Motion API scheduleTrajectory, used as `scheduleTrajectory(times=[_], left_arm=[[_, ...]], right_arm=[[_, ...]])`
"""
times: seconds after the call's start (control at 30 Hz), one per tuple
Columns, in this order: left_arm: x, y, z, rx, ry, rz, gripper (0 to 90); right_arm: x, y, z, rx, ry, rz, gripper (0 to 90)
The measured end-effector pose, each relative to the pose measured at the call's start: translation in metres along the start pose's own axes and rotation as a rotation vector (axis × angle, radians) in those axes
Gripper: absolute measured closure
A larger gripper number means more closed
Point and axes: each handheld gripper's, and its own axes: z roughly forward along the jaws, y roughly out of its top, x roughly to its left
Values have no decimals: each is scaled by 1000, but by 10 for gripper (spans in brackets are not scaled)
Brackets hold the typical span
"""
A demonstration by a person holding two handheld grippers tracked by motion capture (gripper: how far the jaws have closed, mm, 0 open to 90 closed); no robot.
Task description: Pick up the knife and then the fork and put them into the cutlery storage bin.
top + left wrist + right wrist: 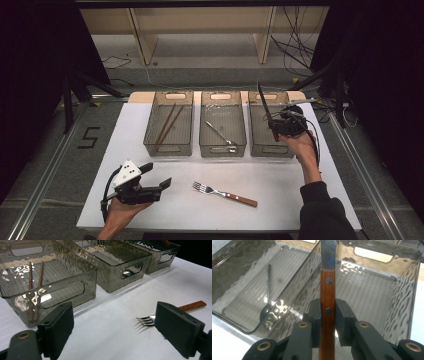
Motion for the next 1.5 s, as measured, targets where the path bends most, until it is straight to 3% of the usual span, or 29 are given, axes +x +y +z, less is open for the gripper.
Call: scheduleTrajectory(times=[1.17, 1.3, 1.37, 1.5], left_arm=[[0, 0, 0, -3, 0, 6, 154], [0, 0, -1, -3, 2, 5, 154], [0, 0, 0, -3, 2, 6, 154], [0, 0, 0, -3, 0, 5, 154]], right_arm=[[1, -11, 32, 118, -2, 67, 762], [2, -11, 33, 119, 10, 82, 743], [2, -9, 31, 108, 23, 88, 648], [3, -8, 28, 91, 32, 77, 602]])
